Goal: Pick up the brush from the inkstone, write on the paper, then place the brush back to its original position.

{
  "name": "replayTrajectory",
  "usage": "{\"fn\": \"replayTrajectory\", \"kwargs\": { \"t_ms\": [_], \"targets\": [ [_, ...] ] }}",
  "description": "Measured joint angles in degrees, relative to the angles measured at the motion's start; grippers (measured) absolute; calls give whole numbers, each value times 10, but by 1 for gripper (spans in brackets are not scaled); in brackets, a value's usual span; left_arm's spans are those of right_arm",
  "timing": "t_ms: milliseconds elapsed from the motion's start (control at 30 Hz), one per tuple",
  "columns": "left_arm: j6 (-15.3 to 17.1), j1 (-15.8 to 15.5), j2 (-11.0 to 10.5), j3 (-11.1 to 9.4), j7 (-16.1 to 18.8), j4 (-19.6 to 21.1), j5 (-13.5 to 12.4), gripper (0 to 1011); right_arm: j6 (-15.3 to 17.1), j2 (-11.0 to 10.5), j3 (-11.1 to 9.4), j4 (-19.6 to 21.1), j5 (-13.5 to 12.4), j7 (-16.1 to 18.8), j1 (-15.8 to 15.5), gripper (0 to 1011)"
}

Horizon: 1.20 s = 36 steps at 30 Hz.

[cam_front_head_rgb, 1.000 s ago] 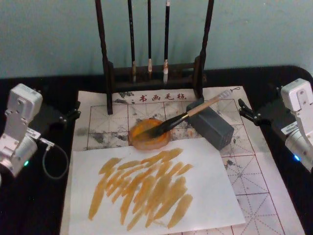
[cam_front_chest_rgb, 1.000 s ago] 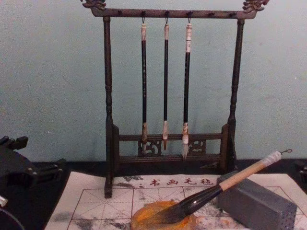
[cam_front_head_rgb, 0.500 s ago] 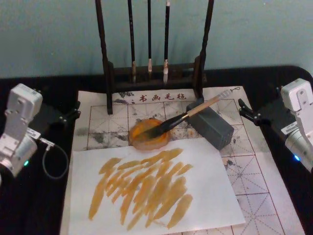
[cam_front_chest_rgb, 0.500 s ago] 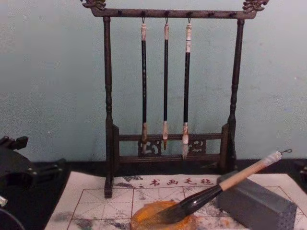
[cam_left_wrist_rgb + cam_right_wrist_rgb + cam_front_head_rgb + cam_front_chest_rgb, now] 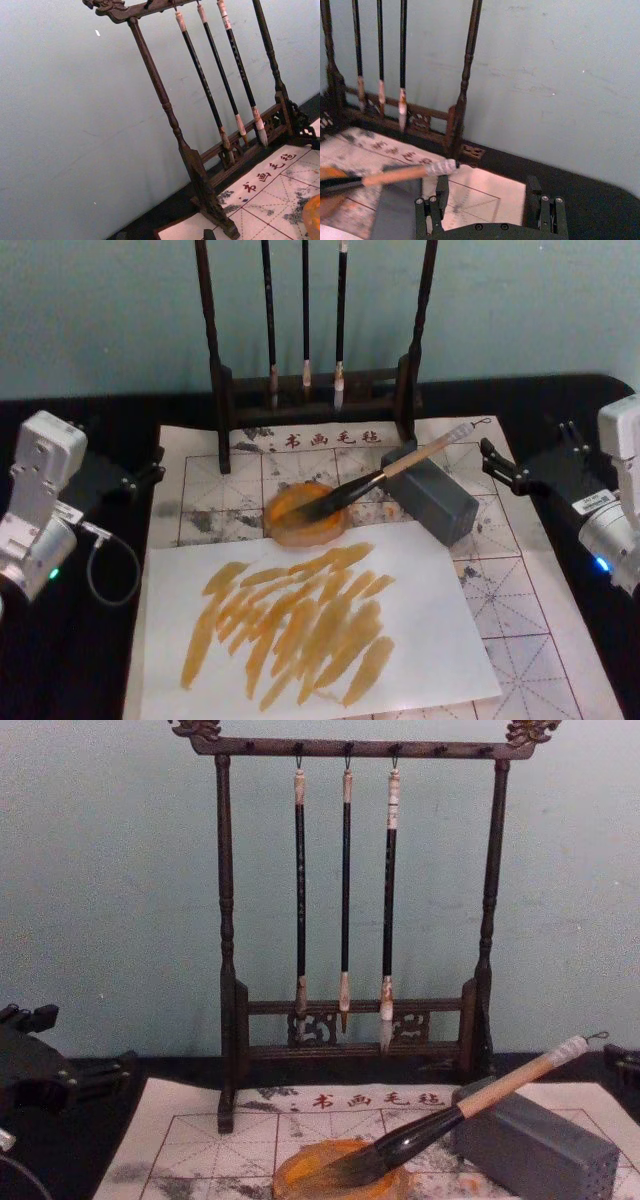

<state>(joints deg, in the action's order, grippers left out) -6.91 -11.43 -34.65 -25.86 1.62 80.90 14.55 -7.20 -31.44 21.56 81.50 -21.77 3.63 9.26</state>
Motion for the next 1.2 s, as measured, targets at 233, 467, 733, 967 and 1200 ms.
{"fn": "replayTrajectory", "kwargs": {
  "t_ms": [233, 467, 733, 967, 1200],
  "targets": [
    [0, 0, 0, 0, 0, 0, 0, 1001, 16, 22, -41, 22, -93, 49, -26, 1000],
    [0, 0, 0, 0, 0, 0, 0, 1001, 60, 52, -76, 21, -191, 98, -34, 1000],
    [0, 0, 0, 0, 0, 0, 0, 1001, 123, 84, -101, -3, -286, 144, -26, 1000],
    [0, 0, 0, 0, 0, 0, 0, 1001, 176, 101, -109, -33, -364, 159, -12, 1000],
    [0, 0, 0, 0, 0, 0, 0, 1001, 202, 113, -108, -68, -412, 175, 9, 1000]
  ]
}}
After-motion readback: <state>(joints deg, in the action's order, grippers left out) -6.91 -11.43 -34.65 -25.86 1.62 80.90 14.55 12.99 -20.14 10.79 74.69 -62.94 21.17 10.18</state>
